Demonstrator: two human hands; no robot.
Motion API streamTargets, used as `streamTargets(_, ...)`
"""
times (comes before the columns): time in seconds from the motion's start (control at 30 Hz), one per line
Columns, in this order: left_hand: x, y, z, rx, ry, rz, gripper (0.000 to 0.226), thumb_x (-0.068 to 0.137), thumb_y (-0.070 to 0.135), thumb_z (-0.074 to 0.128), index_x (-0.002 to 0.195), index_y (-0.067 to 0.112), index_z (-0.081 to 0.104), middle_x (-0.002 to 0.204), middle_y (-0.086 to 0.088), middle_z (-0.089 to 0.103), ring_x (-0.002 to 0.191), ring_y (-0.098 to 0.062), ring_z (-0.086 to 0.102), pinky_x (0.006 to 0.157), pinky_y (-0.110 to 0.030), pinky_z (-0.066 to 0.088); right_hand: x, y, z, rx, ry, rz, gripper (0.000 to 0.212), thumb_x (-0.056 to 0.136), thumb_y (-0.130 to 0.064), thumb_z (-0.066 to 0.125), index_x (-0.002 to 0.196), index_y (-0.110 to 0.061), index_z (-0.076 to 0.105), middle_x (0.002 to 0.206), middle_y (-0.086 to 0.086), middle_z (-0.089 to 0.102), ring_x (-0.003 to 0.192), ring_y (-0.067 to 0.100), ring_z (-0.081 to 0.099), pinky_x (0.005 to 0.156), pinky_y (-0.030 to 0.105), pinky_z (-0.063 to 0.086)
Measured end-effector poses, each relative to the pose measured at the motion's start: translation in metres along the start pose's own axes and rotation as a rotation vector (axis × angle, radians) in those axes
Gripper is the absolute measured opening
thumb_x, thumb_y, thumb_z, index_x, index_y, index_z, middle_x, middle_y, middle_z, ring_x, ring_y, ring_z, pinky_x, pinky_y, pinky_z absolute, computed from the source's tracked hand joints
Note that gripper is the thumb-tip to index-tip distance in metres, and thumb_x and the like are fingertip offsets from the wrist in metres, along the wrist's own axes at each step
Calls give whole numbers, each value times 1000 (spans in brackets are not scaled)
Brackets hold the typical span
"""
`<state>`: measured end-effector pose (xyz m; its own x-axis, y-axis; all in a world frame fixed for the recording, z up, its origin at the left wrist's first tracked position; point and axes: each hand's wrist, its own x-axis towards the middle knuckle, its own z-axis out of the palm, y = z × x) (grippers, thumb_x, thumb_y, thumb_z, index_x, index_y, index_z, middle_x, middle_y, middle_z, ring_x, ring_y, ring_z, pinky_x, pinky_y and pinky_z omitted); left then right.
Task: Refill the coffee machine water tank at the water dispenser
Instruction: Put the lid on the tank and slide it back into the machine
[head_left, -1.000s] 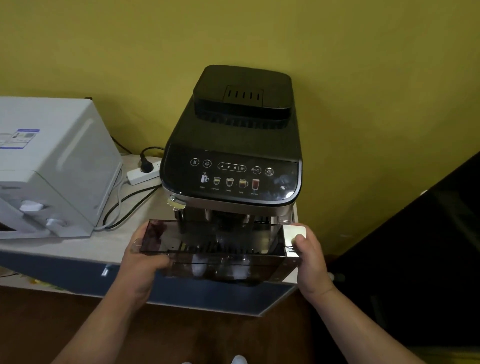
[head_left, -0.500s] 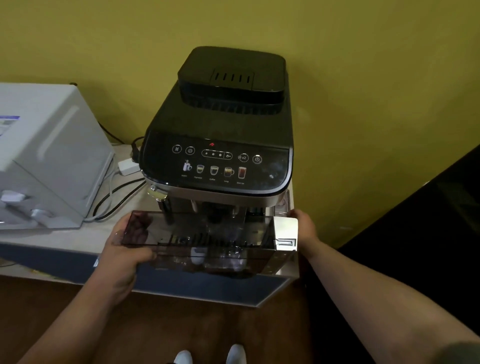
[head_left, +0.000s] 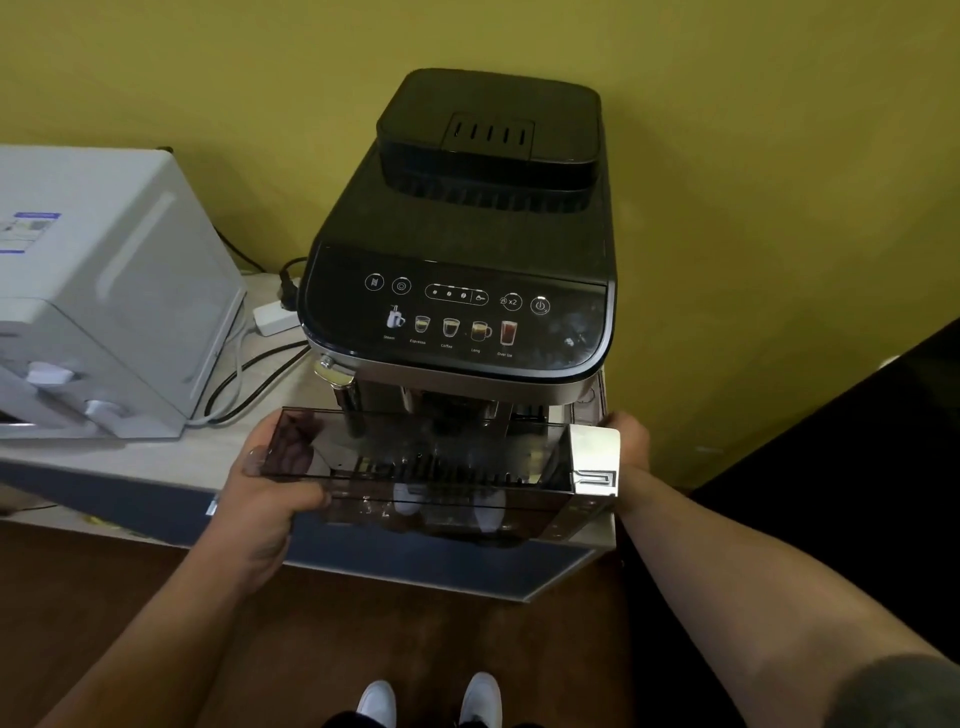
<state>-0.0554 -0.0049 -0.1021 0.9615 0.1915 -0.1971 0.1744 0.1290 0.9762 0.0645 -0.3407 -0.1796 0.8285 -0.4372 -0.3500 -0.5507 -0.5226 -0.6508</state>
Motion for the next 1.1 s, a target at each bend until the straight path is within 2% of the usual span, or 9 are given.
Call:
streamTargets(0.13,-3,4,3,23,-9,2,72,66,-40,46,106,18,61,92,11,76,94,-8,72,58,-24,61,0,2,-18,-65,63,-19,7,86,-5,56,87,-4,62,79,10,53,75,27,52,65,27,37)
streamTargets(0.23,-4,6,3,25,-23,-7,73,67,-39,46,105,21,61,88,14,75,88,-5,71,53,-22,58,1,9,-39,-62,129,-50,10,83,-17,62,82,-9,68,75,7,61,78,30,62,62,25,40)
streamTargets(0.43,1,4,-6,4,-69,-20,67,65,-34,54,108,16,62,95,1,73,101,-24,67,69,-36,60,-22,16,-97,-88,264,-141,15,87,-21,64,86,-7,70,78,8,64,72,25,56,64,27,40)
streamTargets(0.57,4,0,-12,-12,-111,-32,68,57,-22,66,105,26,65,114,-20,63,110,-41,59,79,-54,54,-60,10,-135,-83,336,-264,10,89,-19,64,87,-10,68,93,8,65,84,21,57,72,28,40)
streamTargets(0.63,5,0,-13,-12,-118,-33,68,50,-13,66,101,31,66,117,-24,60,108,-42,58,73,-51,54,-86,4,-153,-125,375,-326,7,90,-19,64,87,-13,67,98,5,60,88,17,53,74,28,38)
streamTargets(0.7,6,0,-13,-9,-139,-25,68,53,-19,66,101,29,65,115,-23,61,107,-44,58,66,-43,55,-112,-5,-167,-144,389,-382,5,90,-18,64,87,-16,67,100,2,59,92,16,52,76,29,37)
streamTargets(0.83,3,5,-8,-8,-152,-31,70,66,-33,55,105,25,60,113,-17,61,102,-36,59,53,-32,54,-163,-27,-180,-149,308,-484,5,90,-16,63,90,-21,66,109,-6,57,103,11,49,84,30,38)
streamTargets(0.97,0,13,-8,-44,-175,-70,69,68,-36,51,106,21,57,110,-16,57,89,-29,60,45,-23,53,-207,-55,-167,-217,181,-671,16,82,-7,71,85,-22,68,105,-9,60,98,8,55,77,16,39)
streamTargets(1.1,2,16,-9,-70,-189,-83,69,67,-37,51,103,21,55,102,-12,58,86,-26,59,42,-22,51,-223,-71,-135,-263,22,-842,22,75,-3,77,80,-22,69,104,-20,59,102,6,56,87,24,44)
